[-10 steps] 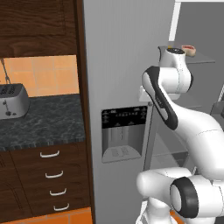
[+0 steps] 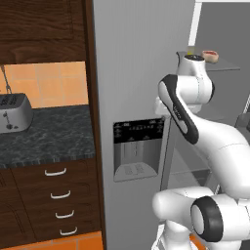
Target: Place one lemon and one steak in each tupperware on the nearby counter, to pack two identical lunches.
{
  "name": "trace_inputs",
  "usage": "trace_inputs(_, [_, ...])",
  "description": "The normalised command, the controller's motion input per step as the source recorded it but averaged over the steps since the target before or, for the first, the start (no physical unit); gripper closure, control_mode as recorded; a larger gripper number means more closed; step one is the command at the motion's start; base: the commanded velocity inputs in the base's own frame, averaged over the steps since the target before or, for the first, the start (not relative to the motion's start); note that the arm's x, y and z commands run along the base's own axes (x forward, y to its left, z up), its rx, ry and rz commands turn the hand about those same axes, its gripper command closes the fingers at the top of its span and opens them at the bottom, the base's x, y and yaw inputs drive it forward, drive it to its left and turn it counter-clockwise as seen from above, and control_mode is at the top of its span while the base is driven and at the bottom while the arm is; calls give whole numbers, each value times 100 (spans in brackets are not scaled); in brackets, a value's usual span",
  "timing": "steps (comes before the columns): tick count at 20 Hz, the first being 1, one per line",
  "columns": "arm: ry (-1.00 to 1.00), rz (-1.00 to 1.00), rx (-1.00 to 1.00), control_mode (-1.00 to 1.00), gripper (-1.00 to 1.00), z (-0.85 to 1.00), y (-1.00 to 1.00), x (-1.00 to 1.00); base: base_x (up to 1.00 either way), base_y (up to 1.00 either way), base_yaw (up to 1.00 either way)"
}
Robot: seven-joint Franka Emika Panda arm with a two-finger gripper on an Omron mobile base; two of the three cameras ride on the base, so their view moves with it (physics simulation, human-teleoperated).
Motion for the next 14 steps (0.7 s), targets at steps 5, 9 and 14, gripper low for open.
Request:
trace_inputs(5, [0,2,-1,-100,-100,14,-61,-44,0,0,0])
trace_inputs(9, [-10,1,0,-100,-100,17,-100,-48,0,0,0])
trace_inputs(14, [-15,11,0,-100,-100,0,-88,-7,0,0,0])
